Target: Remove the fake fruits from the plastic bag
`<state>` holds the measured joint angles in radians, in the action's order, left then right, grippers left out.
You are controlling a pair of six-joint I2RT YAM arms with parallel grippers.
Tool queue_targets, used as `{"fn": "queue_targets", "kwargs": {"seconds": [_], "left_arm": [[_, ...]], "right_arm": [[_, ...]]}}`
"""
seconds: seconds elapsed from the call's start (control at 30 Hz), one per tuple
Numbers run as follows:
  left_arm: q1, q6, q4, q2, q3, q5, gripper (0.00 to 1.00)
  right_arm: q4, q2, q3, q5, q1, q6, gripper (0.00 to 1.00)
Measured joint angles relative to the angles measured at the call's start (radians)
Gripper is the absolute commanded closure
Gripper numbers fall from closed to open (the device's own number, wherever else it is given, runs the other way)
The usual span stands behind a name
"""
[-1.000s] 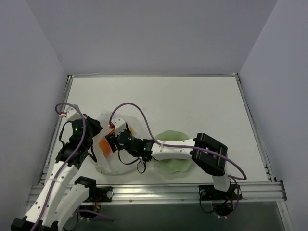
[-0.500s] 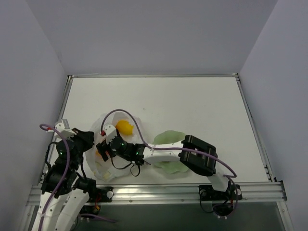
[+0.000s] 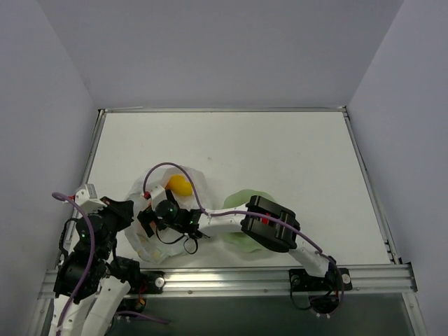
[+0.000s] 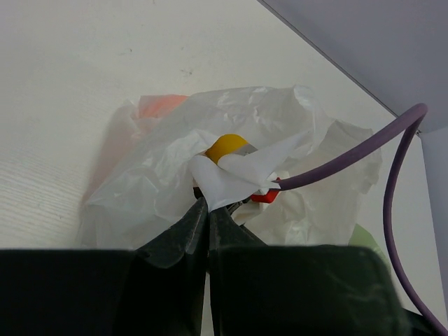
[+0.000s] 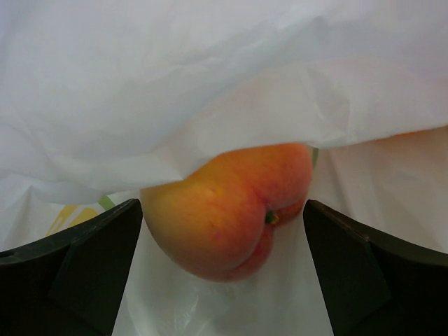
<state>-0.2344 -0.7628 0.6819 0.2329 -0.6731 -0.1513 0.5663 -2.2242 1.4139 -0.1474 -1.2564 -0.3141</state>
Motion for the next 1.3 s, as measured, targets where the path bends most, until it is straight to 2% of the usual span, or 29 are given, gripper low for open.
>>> {"fn": "queue_targets", "kwargs": {"seconds": [0.07, 0.13, 0.17, 0.3, 0.43, 0.6, 1.0, 1.17, 1.3], "left_arm": [[0.0, 0.0, 0.007, 0.0, 0.0, 0.003, 0.98], [0.0, 0.0, 0.013, 0.0, 0.0, 0.005, 0.98], [0.0, 0.0, 0.016, 0.0, 0.0, 0.005, 0.98], [0.0, 0.0, 0.021, 0.0, 0.0, 0.005, 0.98], [0.0, 0.001, 0.016, 0.005, 0.0, 0.003, 0.98], [0.0, 0.018, -0.011, 0.05, -0.014, -0.016, 0.98], [0.0, 0.046, -0.074, 0.105, -0.028, -0.025, 0.98], [0.0, 0.053, -0.099, 0.105, -0.03, -0.005, 0.98], [0.0, 0.06, -0.124, 0.106, -0.032, 0.029, 0.98]], "right_arm": [[-0.001, -0.016, 0.025, 0.005, 0.0, 0.001, 0.12], [0.002, -0.026, 0.041, 0.004, -0.001, 0.006, 0.25], [0.005, -0.028, 0.043, 0.004, -0.001, 0.007, 0.38], [0.026, -0.021, 0.024, -0.017, -0.008, 0.016, 0.51], [0.013, 0.034, -0.038, -0.06, -0.022, 0.044, 0.51], [-0.008, 0.183, -0.118, -0.077, -0.053, 0.064, 0.52], [0.071, 0.525, -0.321, -0.034, -0.072, 0.077, 0.52], [0.015, 0.743, -0.489, -0.144, -0.06, 0.053, 0.55], [-0.102, 0.975, -0.629, -0.283, -0.01, -0.03, 0.55]]}}
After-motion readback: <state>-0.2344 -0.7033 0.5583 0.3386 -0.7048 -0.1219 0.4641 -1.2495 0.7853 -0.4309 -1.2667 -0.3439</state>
